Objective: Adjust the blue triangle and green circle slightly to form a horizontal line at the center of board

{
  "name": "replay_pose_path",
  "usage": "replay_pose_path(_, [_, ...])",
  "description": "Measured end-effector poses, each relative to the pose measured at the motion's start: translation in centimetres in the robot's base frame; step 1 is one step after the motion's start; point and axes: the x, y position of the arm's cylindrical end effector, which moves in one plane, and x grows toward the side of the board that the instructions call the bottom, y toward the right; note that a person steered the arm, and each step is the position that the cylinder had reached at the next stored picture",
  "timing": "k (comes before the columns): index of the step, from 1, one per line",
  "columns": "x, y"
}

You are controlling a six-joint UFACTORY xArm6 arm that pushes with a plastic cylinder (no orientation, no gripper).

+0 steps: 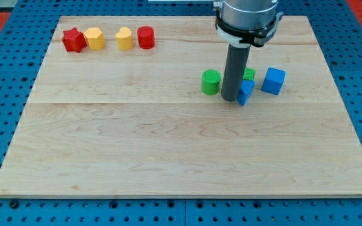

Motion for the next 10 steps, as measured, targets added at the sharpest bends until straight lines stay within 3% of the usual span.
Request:
replay_pose_path(3, [-2.1,-5.9])
replay_pose_path(4, [4.0,-7.2])
replay_pose_path(5, [8.1,2.7])
replay_pose_path(6, [5.1,7.8])
replay_pose_path(7, [0.6,8.3])
replay_pose_path(8, [0.2,5.2])
replay_pose_path(10, [0.8,-14.5])
